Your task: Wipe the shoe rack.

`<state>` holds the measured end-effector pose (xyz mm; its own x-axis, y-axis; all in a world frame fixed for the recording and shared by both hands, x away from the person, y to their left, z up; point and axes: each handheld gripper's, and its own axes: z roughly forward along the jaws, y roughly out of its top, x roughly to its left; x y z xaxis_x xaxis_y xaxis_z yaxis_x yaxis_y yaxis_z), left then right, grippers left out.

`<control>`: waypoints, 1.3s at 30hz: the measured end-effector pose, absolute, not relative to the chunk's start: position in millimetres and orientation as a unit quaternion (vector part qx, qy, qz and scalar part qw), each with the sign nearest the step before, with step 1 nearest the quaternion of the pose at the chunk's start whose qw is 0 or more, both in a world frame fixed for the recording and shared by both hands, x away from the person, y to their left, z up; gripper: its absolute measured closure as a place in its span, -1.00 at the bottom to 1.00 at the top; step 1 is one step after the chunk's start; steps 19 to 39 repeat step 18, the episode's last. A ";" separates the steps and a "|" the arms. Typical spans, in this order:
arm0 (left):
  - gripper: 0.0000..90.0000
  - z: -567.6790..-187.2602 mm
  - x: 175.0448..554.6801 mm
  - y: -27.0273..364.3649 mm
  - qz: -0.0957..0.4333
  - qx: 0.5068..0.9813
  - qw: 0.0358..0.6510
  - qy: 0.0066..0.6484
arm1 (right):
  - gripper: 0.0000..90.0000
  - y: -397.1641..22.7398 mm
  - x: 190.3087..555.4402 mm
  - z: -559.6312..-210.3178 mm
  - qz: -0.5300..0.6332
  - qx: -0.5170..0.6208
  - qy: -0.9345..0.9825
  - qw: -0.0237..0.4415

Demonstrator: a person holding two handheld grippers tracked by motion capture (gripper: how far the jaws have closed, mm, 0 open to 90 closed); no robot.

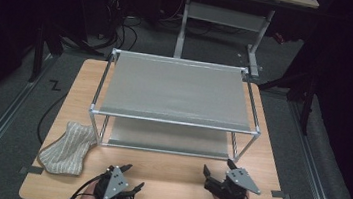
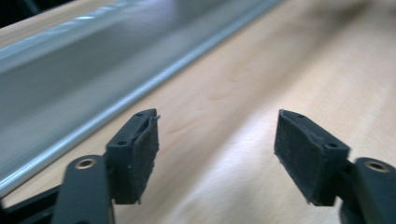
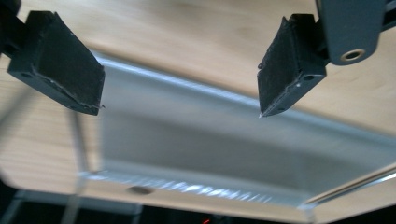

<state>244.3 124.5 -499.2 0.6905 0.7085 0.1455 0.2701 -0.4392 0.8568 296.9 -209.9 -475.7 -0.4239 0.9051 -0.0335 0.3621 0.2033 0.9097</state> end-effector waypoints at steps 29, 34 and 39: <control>-0.44 -499.7 257.1 129.0 0.237 0.807 0.441 0.313 | -0.93 -187.3 288.7 -488.8 0.436 0.389 0.755 0.298; -0.44 -499.7 257.1 129.0 0.237 0.807 0.441 0.313 | -0.93 -187.3 288.7 -488.8 0.436 0.389 0.755 0.298; -0.44 -499.7 257.1 129.0 0.237 0.807 0.441 0.313 | -0.93 -187.3 288.7 -488.8 0.436 0.389 0.755 0.298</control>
